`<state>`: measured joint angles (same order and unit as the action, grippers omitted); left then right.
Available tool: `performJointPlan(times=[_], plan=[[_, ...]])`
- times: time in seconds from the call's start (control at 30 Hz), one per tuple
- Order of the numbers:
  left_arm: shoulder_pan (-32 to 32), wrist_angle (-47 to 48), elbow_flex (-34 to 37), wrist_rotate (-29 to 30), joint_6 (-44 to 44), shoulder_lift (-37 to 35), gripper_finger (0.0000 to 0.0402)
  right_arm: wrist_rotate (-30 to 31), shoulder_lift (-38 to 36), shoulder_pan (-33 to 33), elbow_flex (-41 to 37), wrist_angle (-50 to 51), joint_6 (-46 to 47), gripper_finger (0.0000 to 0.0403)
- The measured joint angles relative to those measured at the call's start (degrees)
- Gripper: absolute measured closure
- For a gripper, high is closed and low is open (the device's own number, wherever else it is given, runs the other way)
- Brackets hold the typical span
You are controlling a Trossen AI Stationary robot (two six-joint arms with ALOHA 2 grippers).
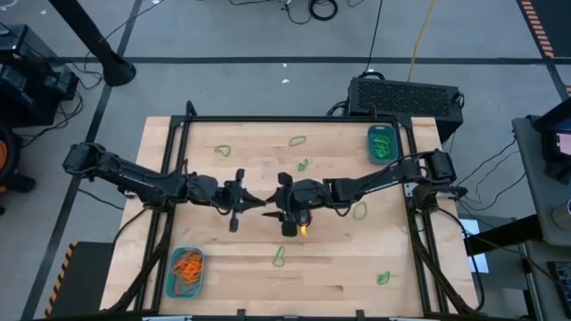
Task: Sort rubber bands into baskets
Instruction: Put the green rubber band into the blue bin
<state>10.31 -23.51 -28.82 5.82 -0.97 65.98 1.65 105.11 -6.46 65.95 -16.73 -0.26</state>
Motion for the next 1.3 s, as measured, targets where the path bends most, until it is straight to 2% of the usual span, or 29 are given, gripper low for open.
performJointPlan(times=[0.17, 0.3, 0.43, 0.6, 0.63, 0.77, 0.97, 1.1, 1.3], plan=[[0.0, -1.98, -0.02, -0.69, 0.02, 1.07, 0.04, 0.0, -0.06, 0.0, 0.02, -3.05, -0.21, 0.0236], [0.02, -1.83, -0.02, -0.81, -0.89, 1.18, 0.0401, 0.0, -0.06, 0.0, 0.02, -3.33, -0.22, 0.0239], [0.0, -2.08, -0.02, -0.85, -0.92, 1.18, 0.0401, 0.05, -0.06, -0.01, 0.02, -2.41, -0.21, 0.0278], [0.01, -1.87, -0.02, -0.86, -0.92, 1.18, 0.0394, 0.13, -0.06, 0.0, 0.02, -1.46, -1.18, 0.038], [0.0, -1.71, -0.02, -0.84, -0.92, 1.18, 0.039, 0.14, -0.06, -0.02, 0.02, -1.41, -1.76, 0.039], [-0.01, 0.47, -0.02, -0.17, -0.9, 1.18, 0.0366, 1.38, -0.06, -0.03, 0.02, -0.62, -1.09, 0.0398], [0.01, 4.77, -0.02, -0.04, 0.64, 1.18, 0.0309, 2.45, -0.72, 0.16, 0.07, 2.55, -0.63, 0.0401], [-0.01, 6.66, -0.03, -0.02, 2.77, 1.18, 0.0273, 8.24, -3.43, 0.46, 0.13, 10.06, 1.02, 0.0402], [-0.52, 14.28, -0.07, 2.41, 4.15, 1.18, 0.0256, 19.95, -13.11, 2.35, 0.13, 34.96, 1.11, 0.0402]])
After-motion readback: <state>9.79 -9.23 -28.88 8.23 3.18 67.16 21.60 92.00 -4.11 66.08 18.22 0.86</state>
